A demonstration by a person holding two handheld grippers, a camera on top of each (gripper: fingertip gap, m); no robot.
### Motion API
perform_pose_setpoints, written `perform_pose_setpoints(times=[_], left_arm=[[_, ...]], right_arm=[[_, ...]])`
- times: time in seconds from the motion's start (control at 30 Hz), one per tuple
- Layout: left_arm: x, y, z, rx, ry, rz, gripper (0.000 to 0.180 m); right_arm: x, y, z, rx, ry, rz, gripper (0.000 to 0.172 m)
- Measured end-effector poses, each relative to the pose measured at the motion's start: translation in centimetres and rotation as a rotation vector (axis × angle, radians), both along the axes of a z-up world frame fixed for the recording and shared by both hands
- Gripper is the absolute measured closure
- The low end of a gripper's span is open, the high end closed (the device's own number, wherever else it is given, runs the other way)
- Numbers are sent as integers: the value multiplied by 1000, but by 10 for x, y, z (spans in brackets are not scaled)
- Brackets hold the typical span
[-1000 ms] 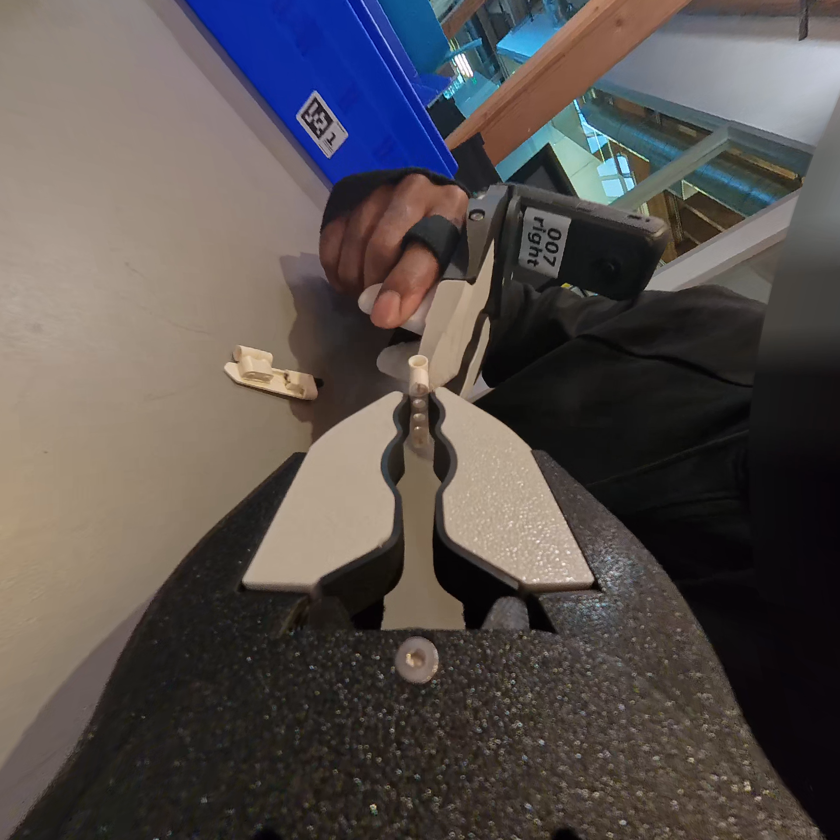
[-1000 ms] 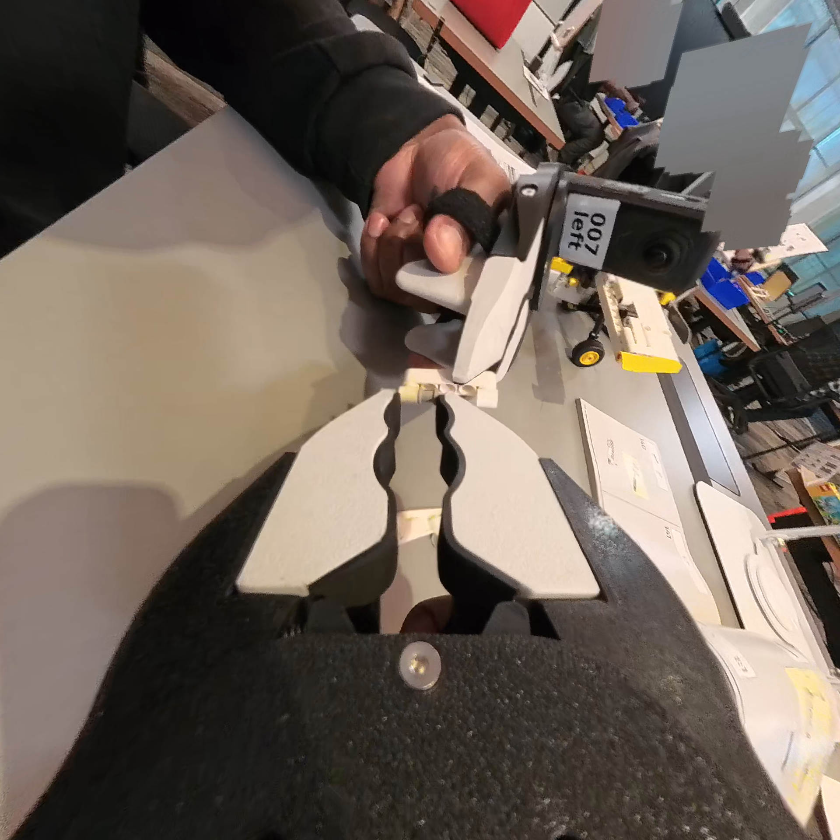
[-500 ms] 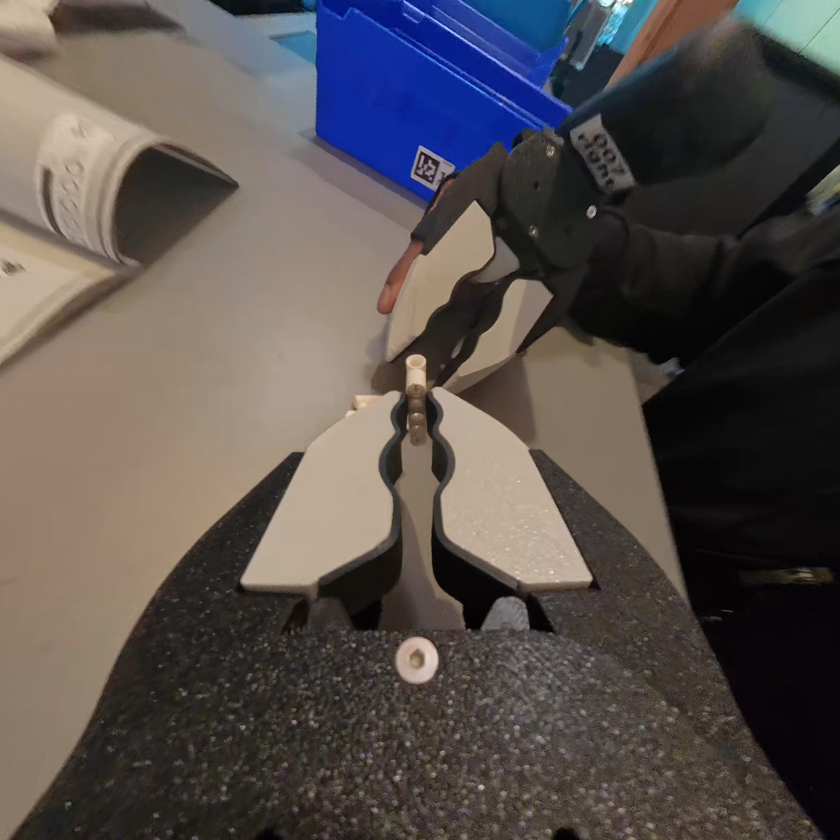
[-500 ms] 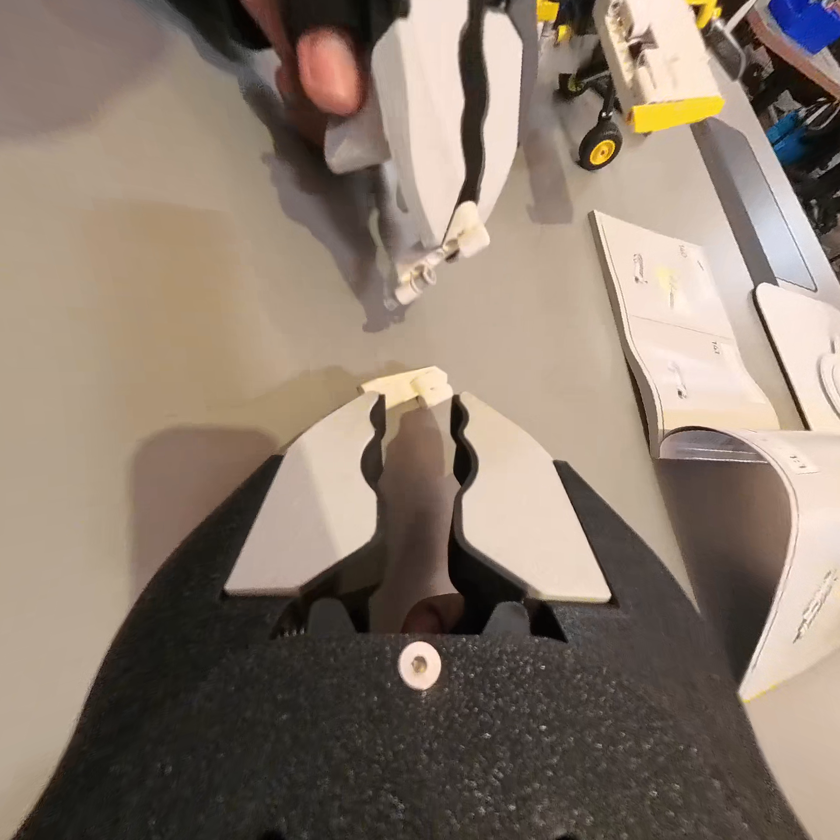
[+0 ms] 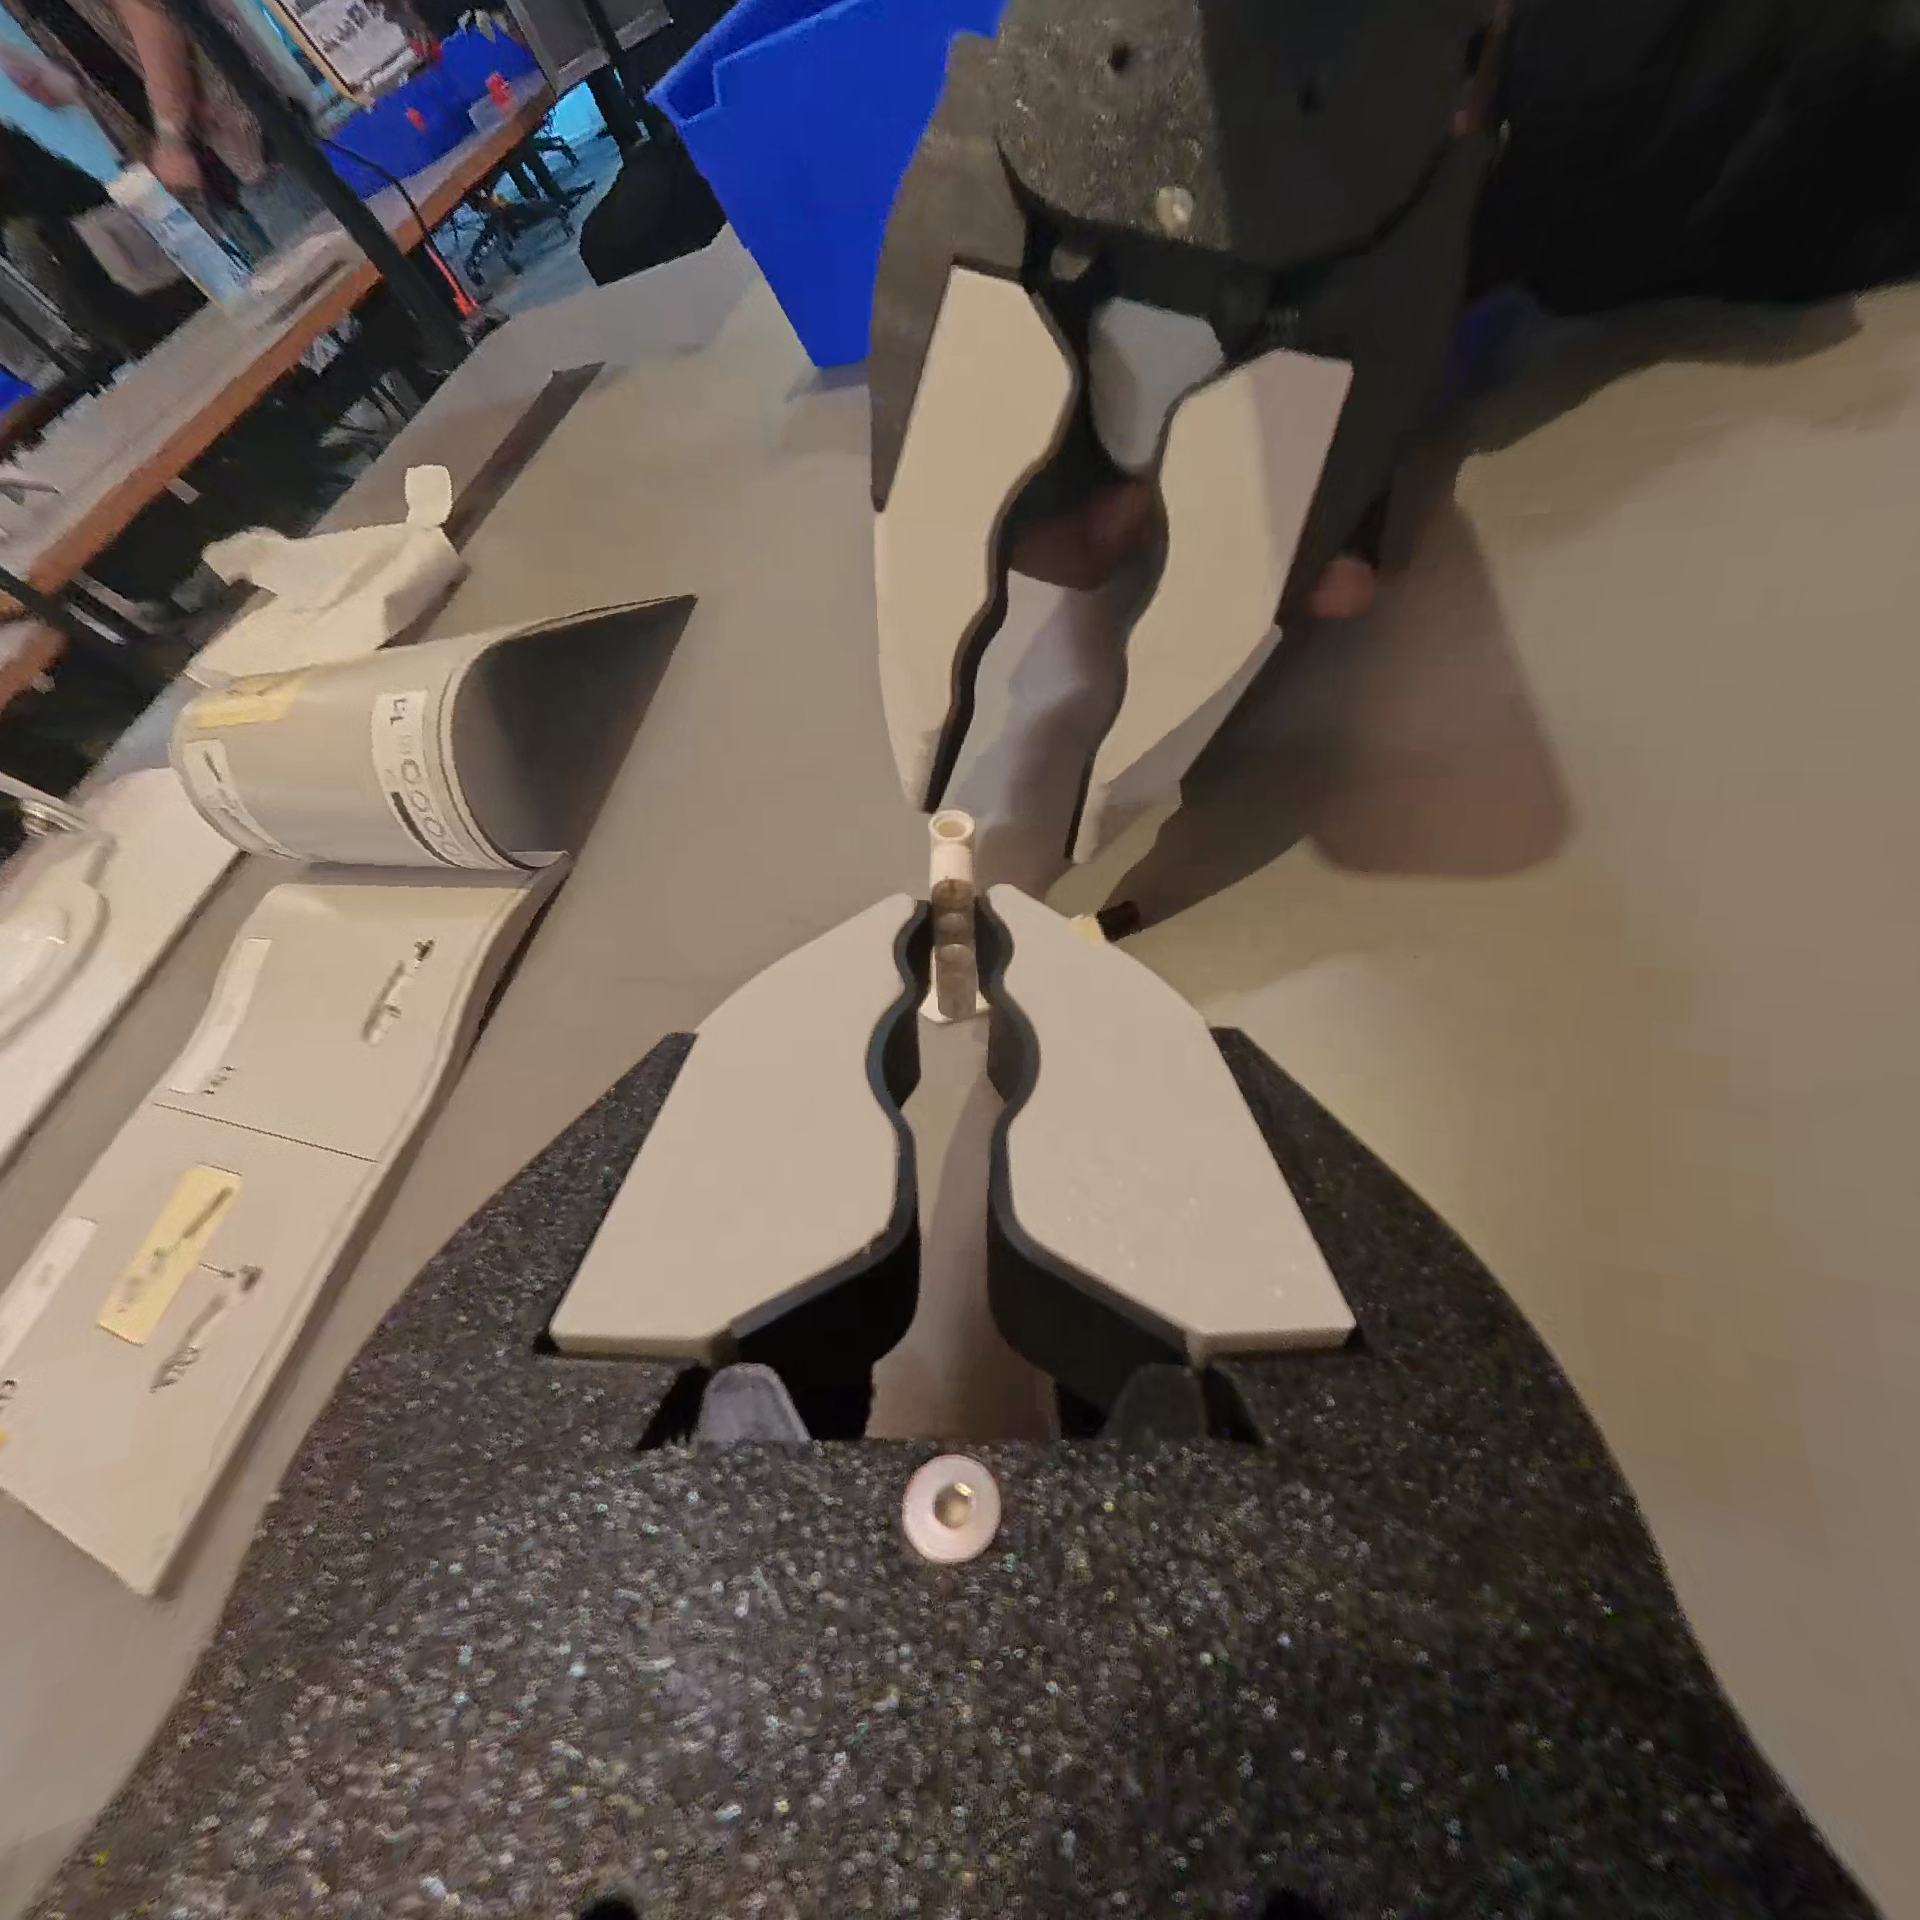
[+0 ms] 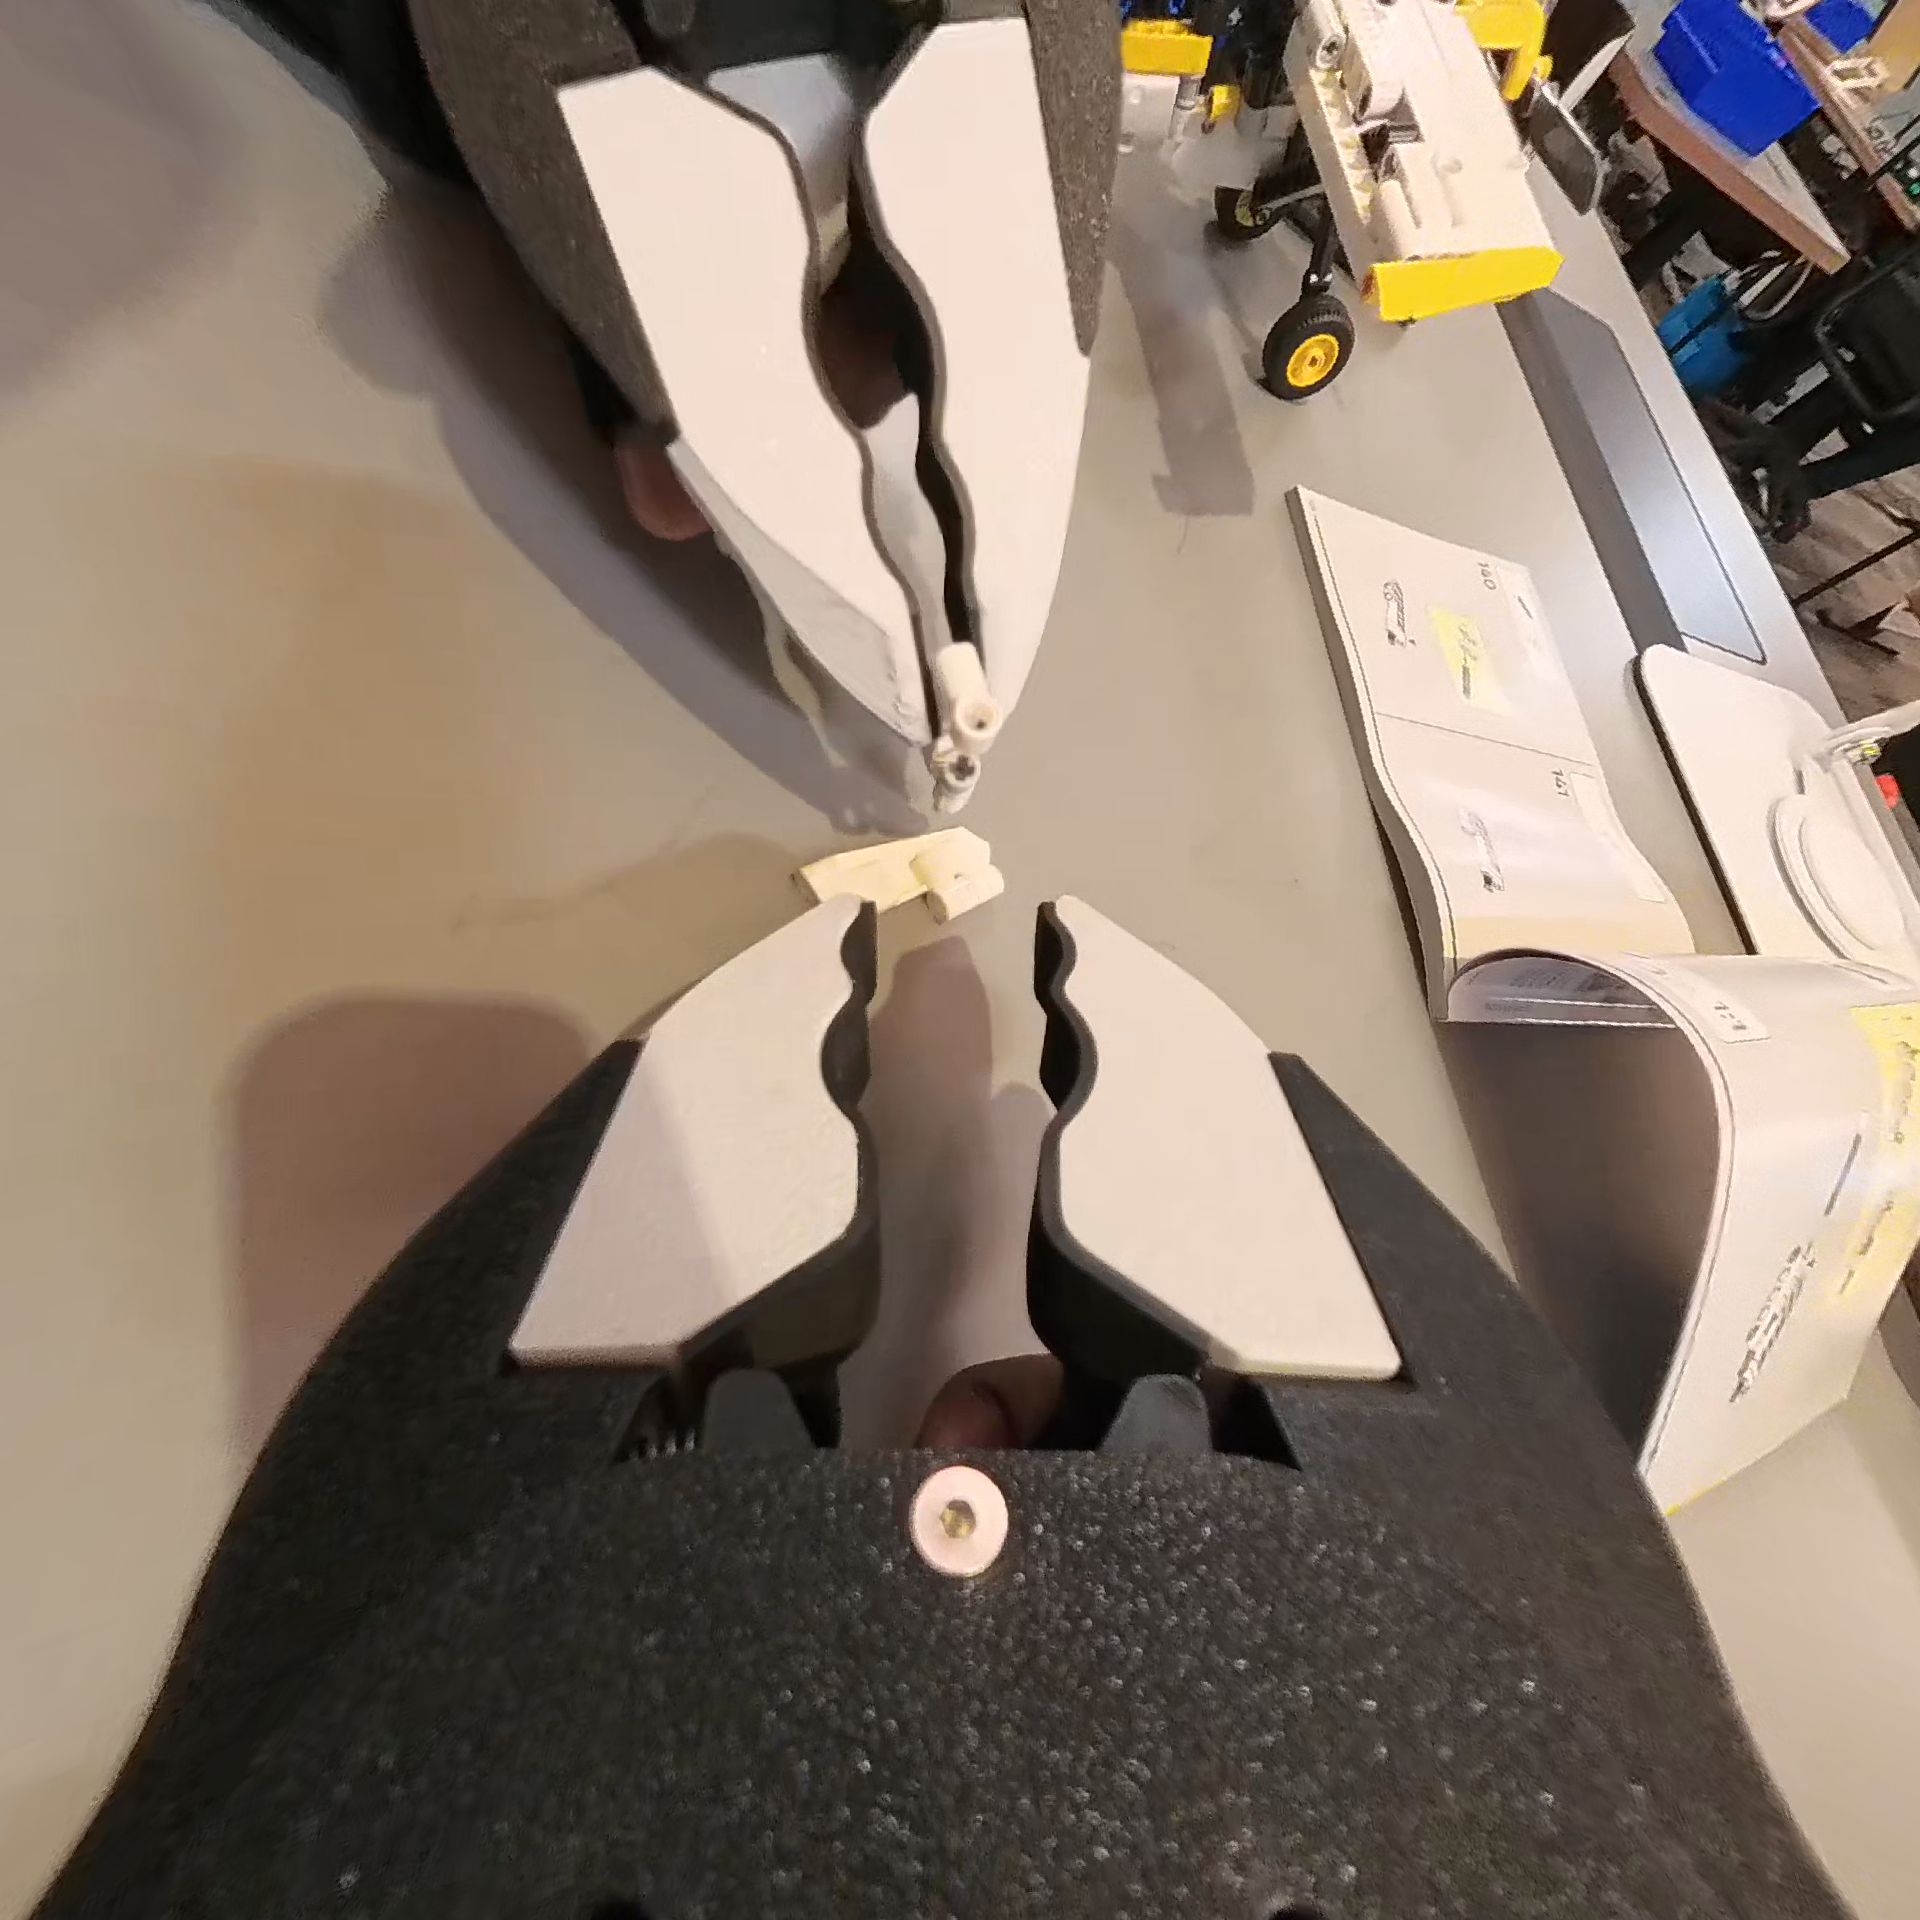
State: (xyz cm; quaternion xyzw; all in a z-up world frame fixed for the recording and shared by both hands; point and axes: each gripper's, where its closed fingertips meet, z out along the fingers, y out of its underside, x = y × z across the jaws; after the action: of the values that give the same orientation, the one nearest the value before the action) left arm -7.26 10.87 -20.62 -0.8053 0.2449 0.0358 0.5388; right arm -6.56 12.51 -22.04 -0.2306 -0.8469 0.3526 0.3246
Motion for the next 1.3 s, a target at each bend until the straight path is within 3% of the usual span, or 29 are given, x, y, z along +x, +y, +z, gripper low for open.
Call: perform_pose_setpoints(times=[0.33, 0.43, 0.73, 0.83, 0.97, 1.23, 1.3], left_arm=[[-17, 8, 11, -202, -763, 121, 173], [-20, 11, 9, -241, -886, 164, 173], [-10, 20, 15, -250, -1111, 171, 173], [-11, 21, 15, -250, -1117, 175, 173], [-12, 21, 12, -263, -1115, 188, 173], [-13, 19, 3, -304, -1088, 231, 173], [-17, 20, 1, -300, -1089, 262, 173]], right_arm=[[-5, -7, 1, 10, 49, -3, 139], [-6, -9, 6, 0, 72, -7, 138], [-15, -7, 6, -7, 71, -100, 137], [-16, -5, 6, -4, 69, -127, 139], [-16, -3, 5, 16, 75, -130, 153], [-15, 1, -1, 86, 70, -136, 156], [-16, 1, 3, 111, 108, -135, 150]])
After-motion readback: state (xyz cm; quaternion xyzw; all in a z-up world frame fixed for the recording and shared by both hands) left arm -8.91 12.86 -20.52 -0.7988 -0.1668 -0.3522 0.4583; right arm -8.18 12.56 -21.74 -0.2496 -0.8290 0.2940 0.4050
